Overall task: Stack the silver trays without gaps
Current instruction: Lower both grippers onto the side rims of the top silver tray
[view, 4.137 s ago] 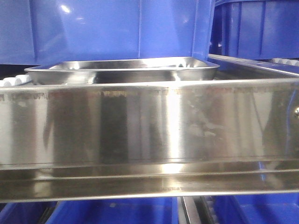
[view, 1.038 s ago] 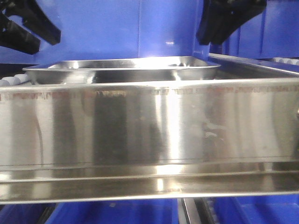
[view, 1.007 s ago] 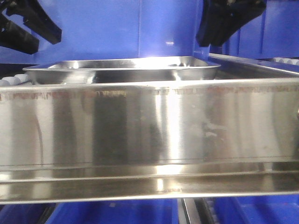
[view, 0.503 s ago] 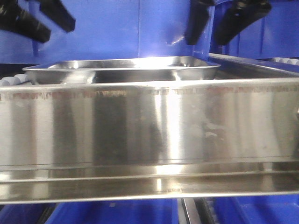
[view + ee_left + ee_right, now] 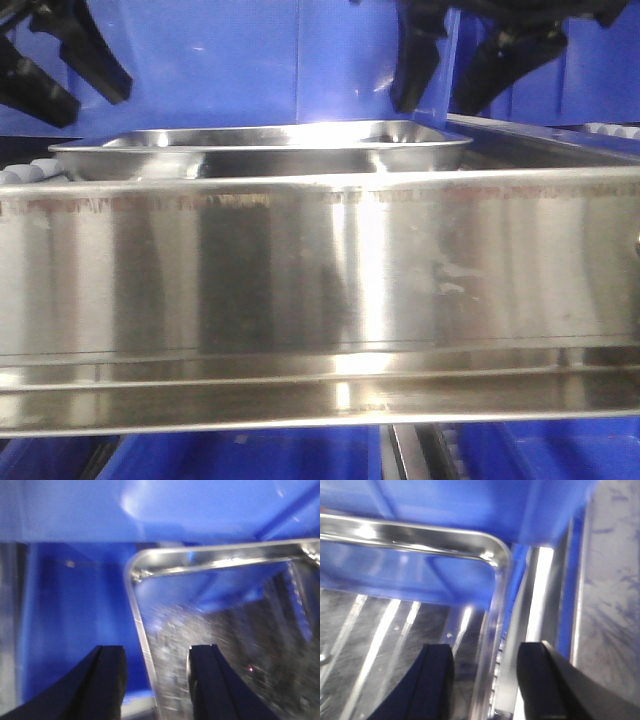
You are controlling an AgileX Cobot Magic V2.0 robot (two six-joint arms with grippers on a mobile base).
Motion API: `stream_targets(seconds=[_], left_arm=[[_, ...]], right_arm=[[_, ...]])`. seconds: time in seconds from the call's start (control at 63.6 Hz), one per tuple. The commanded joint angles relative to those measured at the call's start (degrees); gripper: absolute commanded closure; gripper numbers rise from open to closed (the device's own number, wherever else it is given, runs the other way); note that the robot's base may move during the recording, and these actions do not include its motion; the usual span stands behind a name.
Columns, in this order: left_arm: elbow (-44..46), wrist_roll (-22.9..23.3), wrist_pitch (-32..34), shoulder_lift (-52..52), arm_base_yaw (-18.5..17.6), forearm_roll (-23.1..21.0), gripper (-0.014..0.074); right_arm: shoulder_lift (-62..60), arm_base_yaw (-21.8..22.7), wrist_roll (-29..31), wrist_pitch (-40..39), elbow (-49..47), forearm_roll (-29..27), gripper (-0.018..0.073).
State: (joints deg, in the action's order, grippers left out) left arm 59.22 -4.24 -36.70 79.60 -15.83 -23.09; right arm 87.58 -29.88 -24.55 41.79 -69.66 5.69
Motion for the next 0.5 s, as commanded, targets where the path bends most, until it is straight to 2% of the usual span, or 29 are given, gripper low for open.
stream_targets(seconds=[0.0,0.142,0.488], left_arm=[[0.4,0.4,0.0,1.1,-1.1,-0.8,0.0370],[0.4,0.4,0.0,2.8,-2.2,-1.1,0.0370],[0.4,0.4,2.2,4.8,-2.2,-1.2,0.0370]], right_arm=[[0.9,0.2,0.0,-1.1,-0.7,0.5,0.0344],[2.4,0.2,0.0,-1.1,-0.7,0.5,0.0344],[3.9,0.2,0.0,-2.0,-0.7,0.7,0.0344]])
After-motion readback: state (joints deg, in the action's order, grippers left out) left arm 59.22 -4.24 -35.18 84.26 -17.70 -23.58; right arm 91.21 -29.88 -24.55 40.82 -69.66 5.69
